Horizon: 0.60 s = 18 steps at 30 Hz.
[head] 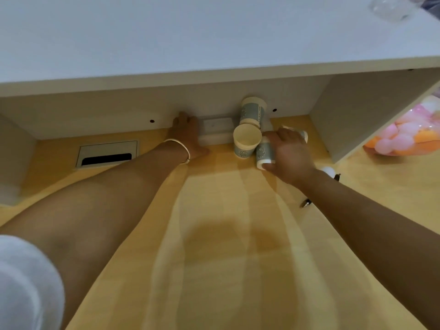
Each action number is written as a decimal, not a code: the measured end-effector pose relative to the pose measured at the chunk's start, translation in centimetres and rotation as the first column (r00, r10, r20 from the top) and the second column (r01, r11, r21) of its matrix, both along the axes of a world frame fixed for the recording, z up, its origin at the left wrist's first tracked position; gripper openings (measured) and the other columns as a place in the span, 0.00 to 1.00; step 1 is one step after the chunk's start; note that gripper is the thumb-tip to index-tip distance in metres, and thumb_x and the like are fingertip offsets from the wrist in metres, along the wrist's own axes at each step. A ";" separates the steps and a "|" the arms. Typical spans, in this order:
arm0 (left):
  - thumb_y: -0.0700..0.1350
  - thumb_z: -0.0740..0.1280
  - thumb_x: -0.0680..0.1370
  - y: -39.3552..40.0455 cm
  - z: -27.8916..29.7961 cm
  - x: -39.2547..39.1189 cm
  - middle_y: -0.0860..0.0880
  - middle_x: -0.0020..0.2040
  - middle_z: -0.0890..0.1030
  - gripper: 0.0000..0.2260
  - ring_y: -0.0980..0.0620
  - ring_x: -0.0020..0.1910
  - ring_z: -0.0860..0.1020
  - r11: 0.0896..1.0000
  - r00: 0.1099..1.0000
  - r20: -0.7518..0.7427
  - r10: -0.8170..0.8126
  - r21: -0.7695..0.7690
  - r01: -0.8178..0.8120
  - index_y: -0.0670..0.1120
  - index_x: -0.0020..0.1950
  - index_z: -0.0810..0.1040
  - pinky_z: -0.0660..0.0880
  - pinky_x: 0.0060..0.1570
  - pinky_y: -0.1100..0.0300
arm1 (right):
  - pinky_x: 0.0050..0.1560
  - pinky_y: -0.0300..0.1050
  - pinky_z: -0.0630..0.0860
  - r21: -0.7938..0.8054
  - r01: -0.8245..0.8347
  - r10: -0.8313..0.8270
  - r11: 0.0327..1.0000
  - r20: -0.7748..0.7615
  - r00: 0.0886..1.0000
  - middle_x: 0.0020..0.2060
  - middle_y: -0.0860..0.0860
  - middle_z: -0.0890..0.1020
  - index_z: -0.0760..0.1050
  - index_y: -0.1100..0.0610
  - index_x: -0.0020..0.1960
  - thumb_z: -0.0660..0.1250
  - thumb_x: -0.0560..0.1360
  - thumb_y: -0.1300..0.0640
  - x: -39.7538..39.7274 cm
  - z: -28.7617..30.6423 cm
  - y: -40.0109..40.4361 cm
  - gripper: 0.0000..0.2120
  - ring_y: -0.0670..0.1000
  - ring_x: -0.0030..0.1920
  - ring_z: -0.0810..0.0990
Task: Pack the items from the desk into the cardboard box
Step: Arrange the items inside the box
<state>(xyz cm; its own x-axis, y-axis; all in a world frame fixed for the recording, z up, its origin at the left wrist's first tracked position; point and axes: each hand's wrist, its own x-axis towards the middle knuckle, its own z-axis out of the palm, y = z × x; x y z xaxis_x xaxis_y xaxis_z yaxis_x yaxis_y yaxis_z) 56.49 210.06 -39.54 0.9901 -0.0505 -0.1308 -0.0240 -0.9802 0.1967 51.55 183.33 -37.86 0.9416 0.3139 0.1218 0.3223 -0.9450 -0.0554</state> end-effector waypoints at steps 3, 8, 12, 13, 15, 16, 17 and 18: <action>0.54 0.77 0.63 -0.2 0.2 0.1 0.41 0.68 0.64 0.39 0.40 0.65 0.66 0.999 1.000 0.004 -0.013 -0.048 0.013 0.42 0.67 0.63 0.69 0.55 0.50 | 0.68 0.56 0.63 -0.030 0.003 -0.003 1.000 -0.020 1.000 0.63 0.55 0.75 0.67 0.54 0.69 0.78 0.63 0.46 -0.9 0.2 0.7 0.39 0.58 0.64 0.71; 0.61 0.76 0.61 -0.6 0.6 0.6 0.40 0.70 0.62 0.43 0.38 0.67 0.63 0.993 1.000 -0.014 -0.007 0.116 0.009 0.44 0.69 0.64 0.69 0.58 0.47 | 0.69 0.55 0.62 -0.077 -0.003 0.002 0.997 -0.022 1.000 0.64 0.55 0.73 0.65 0.54 0.70 0.76 0.65 0.44 -1.8 -0.1 1.8 0.39 0.57 0.65 0.69; 0.62 0.75 0.61 -0.3 0.1 -0.7 0.42 0.68 0.65 0.44 0.41 0.66 0.66 0.998 0.995 -0.088 0.046 0.045 -0.042 0.43 0.70 0.63 0.70 0.57 0.50 | 0.67 0.54 0.63 -0.058 0.005 -0.006 0.998 -0.016 1.000 0.62 0.54 0.74 0.65 0.54 0.70 0.76 0.65 0.44 -2.6 -0.1 2.4 0.38 0.57 0.64 0.70; 0.62 0.75 0.61 0.1 0.1 -1.3 0.43 0.67 0.67 0.44 0.42 0.64 0.69 0.998 0.995 -0.086 0.059 0.005 -0.059 0.44 0.70 0.62 0.71 0.55 0.51 | 0.67 0.54 0.63 -0.045 0.007 -0.008 0.999 -0.013 1.000 0.61 0.54 0.74 0.66 0.54 0.69 0.76 0.65 0.44 -2.8 -0.1 2.5 0.37 0.57 0.63 0.70; 0.63 0.75 0.61 1.2 0.3 -2.7 0.45 0.64 0.69 0.44 0.43 0.62 0.71 0.994 0.993 -0.072 0.095 -0.043 -0.099 0.45 0.69 0.62 0.70 0.49 0.54 | 0.65 0.52 0.64 -0.030 0.013 -0.013 0.999 -0.002 1.000 0.60 0.55 0.75 0.67 0.54 0.68 0.76 0.65 0.44 -3.2 0.2 2.7 0.36 0.57 0.62 0.70; 0.64 0.74 0.61 1.9 0.4 -3.5 0.45 0.63 0.70 0.44 0.43 0.61 0.72 0.991 0.990 -0.068 0.123 -0.052 -0.127 0.46 0.69 0.62 0.70 0.47 0.55 | 0.64 0.52 0.64 -0.028 0.015 -0.015 0.999 -0.001 1.000 0.60 0.55 0.75 0.67 0.54 0.67 0.76 0.65 0.44 -3.5 0.3 2.8 0.35 0.57 0.62 0.70; 0.64 0.74 0.61 2.6 0.5 -4.4 0.46 0.63 0.70 0.44 0.44 0.60 0.72 0.986 0.986 -0.066 0.154 -0.049 -0.157 0.46 0.70 0.62 0.69 0.46 0.56 | 0.64 0.51 0.64 -0.028 0.016 -0.016 0.999 -0.006 1.000 0.60 0.55 0.75 0.67 0.54 0.67 0.76 0.66 0.44 -3.7 0.5 3.1 0.35 0.57 0.62 0.70; 0.64 0.73 0.61 3.4 0.7 -5.3 0.45 0.62 0.70 0.44 0.44 0.60 0.72 0.983 0.982 -0.059 0.177 -0.040 -0.179 0.46 0.70 0.63 0.69 0.46 0.56 | 0.64 0.51 0.64 -0.029 0.018 -0.018 0.999 -0.013 1.000 0.60 0.55 0.75 0.67 0.55 0.67 0.76 0.66 0.44 -3.9 0.7 3.4 0.35 0.58 0.62 0.70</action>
